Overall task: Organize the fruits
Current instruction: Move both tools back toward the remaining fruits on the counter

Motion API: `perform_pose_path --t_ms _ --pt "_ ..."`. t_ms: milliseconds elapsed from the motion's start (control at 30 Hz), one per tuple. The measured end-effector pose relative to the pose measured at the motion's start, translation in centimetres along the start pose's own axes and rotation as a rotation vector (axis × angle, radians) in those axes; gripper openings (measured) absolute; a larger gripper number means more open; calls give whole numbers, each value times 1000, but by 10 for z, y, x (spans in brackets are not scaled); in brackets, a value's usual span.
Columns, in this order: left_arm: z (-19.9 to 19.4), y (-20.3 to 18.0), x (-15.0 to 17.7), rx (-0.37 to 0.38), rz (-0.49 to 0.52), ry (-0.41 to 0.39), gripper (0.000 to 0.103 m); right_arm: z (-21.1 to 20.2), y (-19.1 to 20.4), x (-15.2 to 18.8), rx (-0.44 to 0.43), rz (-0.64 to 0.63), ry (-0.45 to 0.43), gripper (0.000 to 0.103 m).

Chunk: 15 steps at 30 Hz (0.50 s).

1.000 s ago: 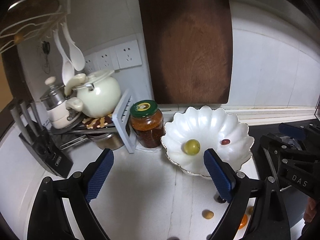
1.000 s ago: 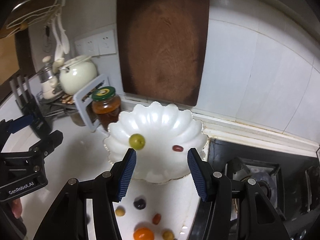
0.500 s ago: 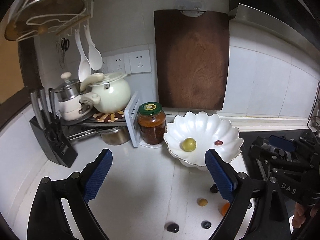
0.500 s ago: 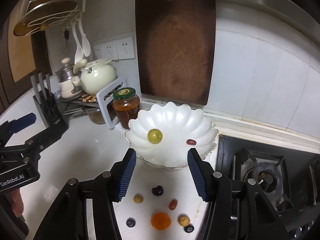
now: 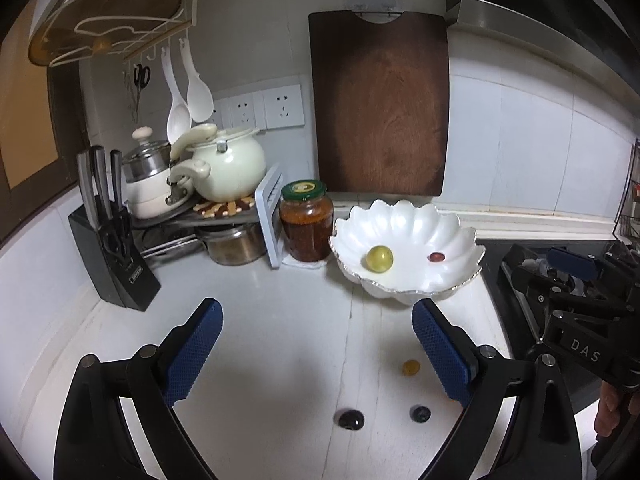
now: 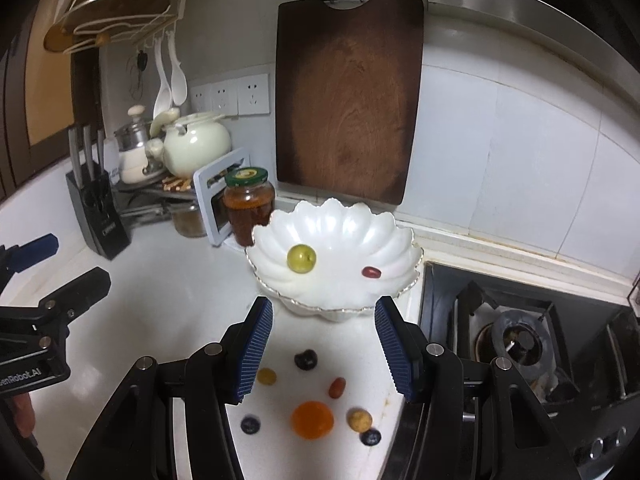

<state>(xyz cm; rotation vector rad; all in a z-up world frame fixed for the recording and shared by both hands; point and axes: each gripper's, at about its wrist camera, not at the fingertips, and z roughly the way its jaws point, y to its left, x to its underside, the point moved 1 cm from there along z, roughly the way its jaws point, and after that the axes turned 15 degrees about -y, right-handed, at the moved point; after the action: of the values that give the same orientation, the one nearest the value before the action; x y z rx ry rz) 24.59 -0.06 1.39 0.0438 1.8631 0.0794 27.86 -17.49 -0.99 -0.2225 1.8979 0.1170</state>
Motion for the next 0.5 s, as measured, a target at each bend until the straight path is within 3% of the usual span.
perform_pose_path --t_ms 267,367,500 --pt "-3 0 26 -6 11 15 97 -1 5 26 -10 -10 49 55" --pt "-7 -4 36 -18 50 2 97 -1 6 36 -1 -17 60 62" --pt "-8 -10 49 -4 77 21 97 -5 6 49 4 -21 68 62"
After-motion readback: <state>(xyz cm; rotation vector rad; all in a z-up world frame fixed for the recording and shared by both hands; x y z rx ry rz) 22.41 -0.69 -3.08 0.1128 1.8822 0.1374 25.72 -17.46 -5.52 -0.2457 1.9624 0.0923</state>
